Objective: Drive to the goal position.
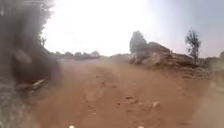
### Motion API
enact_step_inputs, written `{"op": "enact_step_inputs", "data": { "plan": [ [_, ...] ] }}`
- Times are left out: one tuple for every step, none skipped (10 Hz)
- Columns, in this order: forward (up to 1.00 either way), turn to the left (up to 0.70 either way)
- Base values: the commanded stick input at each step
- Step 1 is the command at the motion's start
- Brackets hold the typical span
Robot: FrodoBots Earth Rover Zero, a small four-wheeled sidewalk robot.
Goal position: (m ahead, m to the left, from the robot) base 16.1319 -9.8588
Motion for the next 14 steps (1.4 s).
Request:
{"op": "enact_step_inputs", "data": {
  "plan": [
    [0.70, 0.00],
    [0.70, 0.00],
    [0.70, 0.13],
    [0.70, 0.08],
    [0.70, 0.04],
    [0.70, 0.02],
    [0.70, 0.01],
    [0.70, 0.00],
    [0.70, 0.00],
    [0.70, 0.00],
    [0.70, 0.00],
    [0.70, 0.00],
    [0.70, 0.10],
    [0.70, 0.04]
  ]
}}
